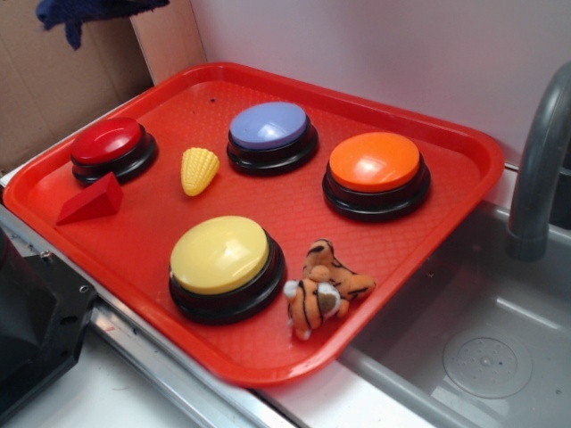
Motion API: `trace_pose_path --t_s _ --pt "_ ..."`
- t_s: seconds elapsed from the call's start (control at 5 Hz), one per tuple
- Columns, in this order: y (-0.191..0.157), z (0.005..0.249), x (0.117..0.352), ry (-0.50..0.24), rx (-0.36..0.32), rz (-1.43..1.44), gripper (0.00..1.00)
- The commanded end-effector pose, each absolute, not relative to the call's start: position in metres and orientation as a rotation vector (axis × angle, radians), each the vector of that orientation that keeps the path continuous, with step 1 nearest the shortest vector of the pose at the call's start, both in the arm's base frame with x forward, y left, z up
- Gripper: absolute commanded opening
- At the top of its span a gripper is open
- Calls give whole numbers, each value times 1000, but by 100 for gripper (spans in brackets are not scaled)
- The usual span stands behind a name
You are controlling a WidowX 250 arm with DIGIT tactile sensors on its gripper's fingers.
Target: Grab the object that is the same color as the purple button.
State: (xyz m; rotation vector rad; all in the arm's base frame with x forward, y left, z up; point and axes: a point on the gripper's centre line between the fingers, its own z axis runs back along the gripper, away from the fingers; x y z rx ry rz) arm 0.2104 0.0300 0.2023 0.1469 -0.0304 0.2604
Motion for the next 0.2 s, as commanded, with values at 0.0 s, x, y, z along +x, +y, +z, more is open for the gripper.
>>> trace_pose_path --t_s 0.0 --pt "-6 230 213 -32 2 80 0"
